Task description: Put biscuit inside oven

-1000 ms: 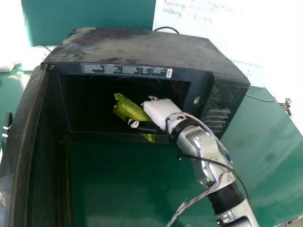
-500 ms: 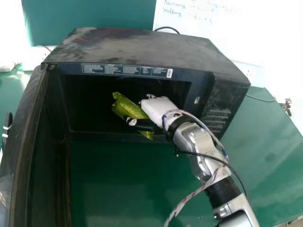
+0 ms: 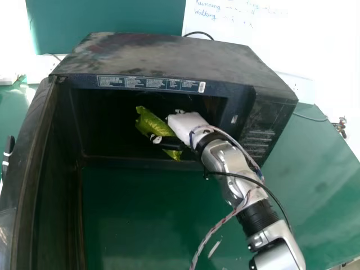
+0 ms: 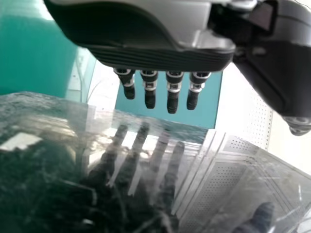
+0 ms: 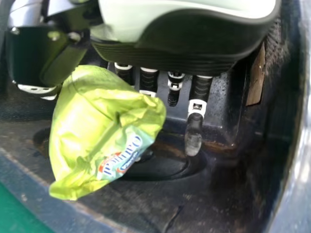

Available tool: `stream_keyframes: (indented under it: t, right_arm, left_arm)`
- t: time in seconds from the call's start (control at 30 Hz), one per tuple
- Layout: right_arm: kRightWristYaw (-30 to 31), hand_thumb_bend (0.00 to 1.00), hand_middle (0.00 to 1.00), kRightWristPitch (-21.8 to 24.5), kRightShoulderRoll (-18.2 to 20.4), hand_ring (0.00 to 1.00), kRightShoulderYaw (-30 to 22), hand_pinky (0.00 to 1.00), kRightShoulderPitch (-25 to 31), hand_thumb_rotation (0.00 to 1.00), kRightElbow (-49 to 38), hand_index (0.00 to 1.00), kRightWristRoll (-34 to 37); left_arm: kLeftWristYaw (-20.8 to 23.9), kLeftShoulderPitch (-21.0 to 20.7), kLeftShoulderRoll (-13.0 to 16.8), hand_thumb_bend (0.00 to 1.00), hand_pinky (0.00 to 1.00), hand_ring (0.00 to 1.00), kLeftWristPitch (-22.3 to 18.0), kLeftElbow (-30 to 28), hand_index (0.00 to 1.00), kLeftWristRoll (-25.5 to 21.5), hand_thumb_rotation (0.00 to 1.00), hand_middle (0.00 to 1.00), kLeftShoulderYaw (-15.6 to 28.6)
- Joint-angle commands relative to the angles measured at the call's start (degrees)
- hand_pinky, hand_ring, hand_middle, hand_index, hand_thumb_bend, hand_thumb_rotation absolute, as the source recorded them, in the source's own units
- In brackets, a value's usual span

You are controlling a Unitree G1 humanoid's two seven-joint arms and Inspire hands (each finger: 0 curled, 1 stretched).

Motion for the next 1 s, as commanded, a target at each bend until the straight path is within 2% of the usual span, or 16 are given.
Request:
stream_keyframes:
  t: [0.0,0.23,0.47,0.97]
  right_arm:
    - [-1.66,0.52,0.44,-0.46,0.68,0.38,0.66,0.28,-2.44,0.01,1.49,0.54,-0.02]
    - [-5.36,0.52,0.44,-1.48,1.69,0.37,2.44,0.27,-5.19,0.01,6.43,0.54,-0.61]
    - [-6.15,0.52,0.44,-0.48,3.47,0.34,3.39,0.25,-7.21,0.01,9.89,0.55,-0.12]
    - [-8.33,0.52,0.45,0.82,6.94,0.37,4.83,0.27,-10.28,0.01,16.87,0.54,0.25]
  left_arm:
    - [0.12,0.94,-0.16,1.0,1.0,1.0,0.2,-1.21,1.0,-0.43,0.95,0.98,-0.05]
    - [0.38,1.3,-0.53,1.0,1.0,1.0,0.53,-1.9,1.0,-0.43,0.96,0.98,-0.03]
    - [0.56,1.72,-0.7,1.0,1.0,1.0,0.83,-2.83,1.0,-0.54,0.96,0.98,-0.13]
    - [0.98,2.43,-0.94,1.0,1.0,1.0,1.36,-4.01,1.0,-0.58,0.95,0.97,-0.08]
